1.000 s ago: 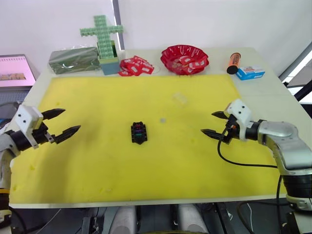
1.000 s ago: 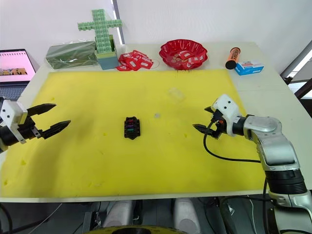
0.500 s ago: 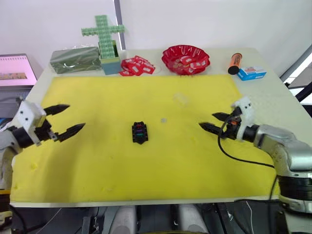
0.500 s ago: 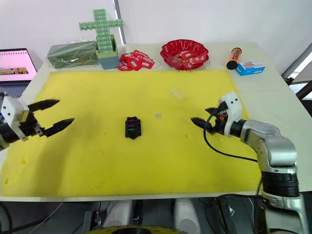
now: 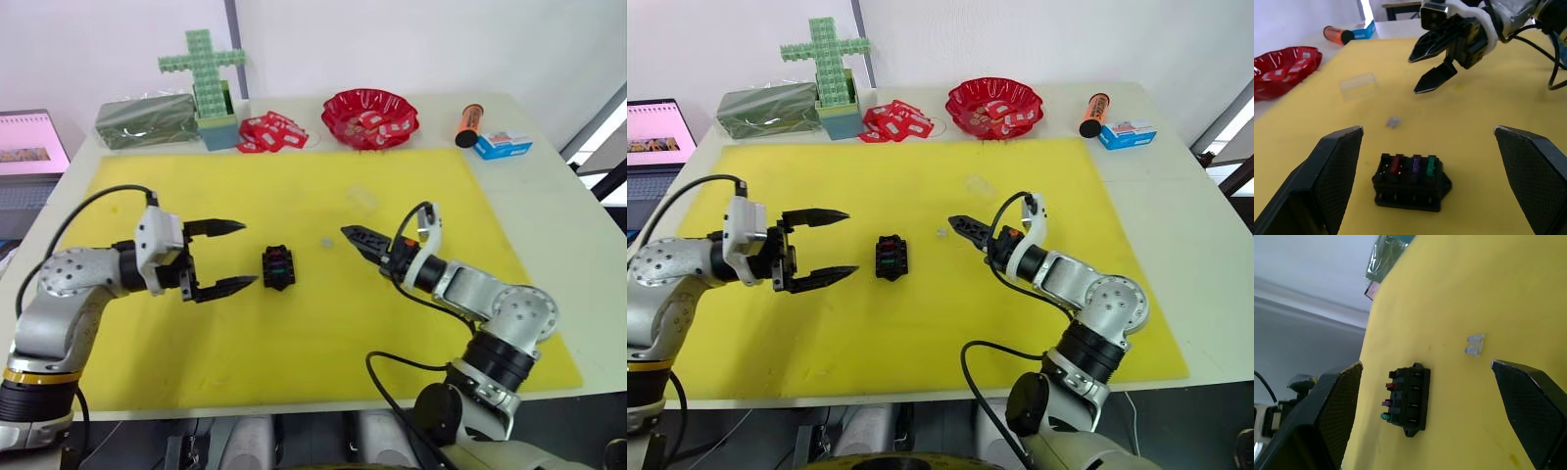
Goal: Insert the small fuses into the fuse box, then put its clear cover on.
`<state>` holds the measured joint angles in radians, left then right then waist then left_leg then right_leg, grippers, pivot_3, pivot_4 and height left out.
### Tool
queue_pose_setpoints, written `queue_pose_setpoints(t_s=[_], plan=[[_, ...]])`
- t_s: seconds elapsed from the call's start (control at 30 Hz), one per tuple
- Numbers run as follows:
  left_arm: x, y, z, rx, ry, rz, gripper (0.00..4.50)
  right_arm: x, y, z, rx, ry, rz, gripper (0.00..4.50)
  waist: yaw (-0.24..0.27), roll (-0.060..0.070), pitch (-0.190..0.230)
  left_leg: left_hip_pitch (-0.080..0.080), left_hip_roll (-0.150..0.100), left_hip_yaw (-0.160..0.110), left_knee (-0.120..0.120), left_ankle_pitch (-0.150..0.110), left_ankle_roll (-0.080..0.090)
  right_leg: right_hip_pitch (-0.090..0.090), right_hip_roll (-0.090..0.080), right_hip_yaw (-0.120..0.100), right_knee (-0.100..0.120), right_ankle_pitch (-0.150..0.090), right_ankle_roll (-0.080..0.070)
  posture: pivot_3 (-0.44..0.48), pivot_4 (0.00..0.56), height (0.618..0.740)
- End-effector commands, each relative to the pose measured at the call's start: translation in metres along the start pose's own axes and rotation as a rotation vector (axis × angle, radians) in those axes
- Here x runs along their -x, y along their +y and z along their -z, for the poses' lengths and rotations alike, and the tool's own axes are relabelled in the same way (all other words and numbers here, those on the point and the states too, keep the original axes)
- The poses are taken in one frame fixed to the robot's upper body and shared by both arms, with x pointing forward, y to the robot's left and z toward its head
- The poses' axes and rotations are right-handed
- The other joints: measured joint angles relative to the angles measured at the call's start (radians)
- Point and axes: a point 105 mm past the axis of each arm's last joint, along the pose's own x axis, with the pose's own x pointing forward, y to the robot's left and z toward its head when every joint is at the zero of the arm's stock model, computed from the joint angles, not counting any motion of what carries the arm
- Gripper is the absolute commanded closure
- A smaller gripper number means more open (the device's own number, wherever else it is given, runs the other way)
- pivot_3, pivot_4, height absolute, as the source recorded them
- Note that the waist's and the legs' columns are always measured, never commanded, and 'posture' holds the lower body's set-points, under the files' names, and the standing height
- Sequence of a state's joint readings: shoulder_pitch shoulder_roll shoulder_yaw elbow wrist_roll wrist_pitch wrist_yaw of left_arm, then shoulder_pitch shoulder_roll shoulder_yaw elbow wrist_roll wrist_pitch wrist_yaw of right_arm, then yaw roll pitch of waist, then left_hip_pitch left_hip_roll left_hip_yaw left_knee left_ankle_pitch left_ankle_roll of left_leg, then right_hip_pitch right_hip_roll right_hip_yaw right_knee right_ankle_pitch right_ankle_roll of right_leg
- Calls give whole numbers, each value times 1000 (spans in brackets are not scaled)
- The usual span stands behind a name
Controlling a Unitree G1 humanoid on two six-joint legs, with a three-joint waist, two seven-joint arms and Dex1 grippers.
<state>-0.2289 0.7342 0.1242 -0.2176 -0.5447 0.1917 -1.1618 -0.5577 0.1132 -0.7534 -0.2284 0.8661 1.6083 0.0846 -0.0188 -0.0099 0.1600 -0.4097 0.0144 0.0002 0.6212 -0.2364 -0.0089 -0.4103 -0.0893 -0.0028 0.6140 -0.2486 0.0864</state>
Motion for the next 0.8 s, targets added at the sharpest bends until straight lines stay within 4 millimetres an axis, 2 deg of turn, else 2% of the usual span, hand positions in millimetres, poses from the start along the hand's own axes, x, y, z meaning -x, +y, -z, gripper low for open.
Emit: queue_pose_setpoints(t_s=[0.03, 0.1, 0.4, 0.57, 0.8], plan=[[-6, -3, -4, -33, -19, 8, 0, -9, 3, 9, -68, -13, 5, 900, 2, 0, 0, 0, 0, 0, 0, 0, 0, 1, 0, 0, 0, 0, 0, 0, 150, 740], [-6, -5, -4, -27, -23, 11, 0, -13, 7, 12, -77, -13, -3, 1537, 1, 0, 0, 0, 0, 0, 1, 0, 0, 1, 1, -1, 0, 0, 0, 0, 150, 740], [-6, -3, 1, -25, -23, 18, 0, -28, 15, 25, -132, 25, -27, 1537, 0, 0, 0, 0, 0, 0, 1, 0, 1, 1, 10, -1, 1, 2, 4, 0, 150, 740], [-11, -6, 3, -23, -34, 28, 0, -36, 22, 25, -167, 30, -63, 1537, -1, 0, 0, 1, 0, 0, 1, 0, 1, 1, 10, -1, 2, 2, 4, 0, 150, 740], [-7, -5, 4, -26, -28, 19, 0, -28, 36, 24, -107, 91, -151, 1537, -1, 0, 0, 1, 0, 0, 2, 0, 1, 1, 11, -1, 2, 2, 4, 0, 150, 740]])
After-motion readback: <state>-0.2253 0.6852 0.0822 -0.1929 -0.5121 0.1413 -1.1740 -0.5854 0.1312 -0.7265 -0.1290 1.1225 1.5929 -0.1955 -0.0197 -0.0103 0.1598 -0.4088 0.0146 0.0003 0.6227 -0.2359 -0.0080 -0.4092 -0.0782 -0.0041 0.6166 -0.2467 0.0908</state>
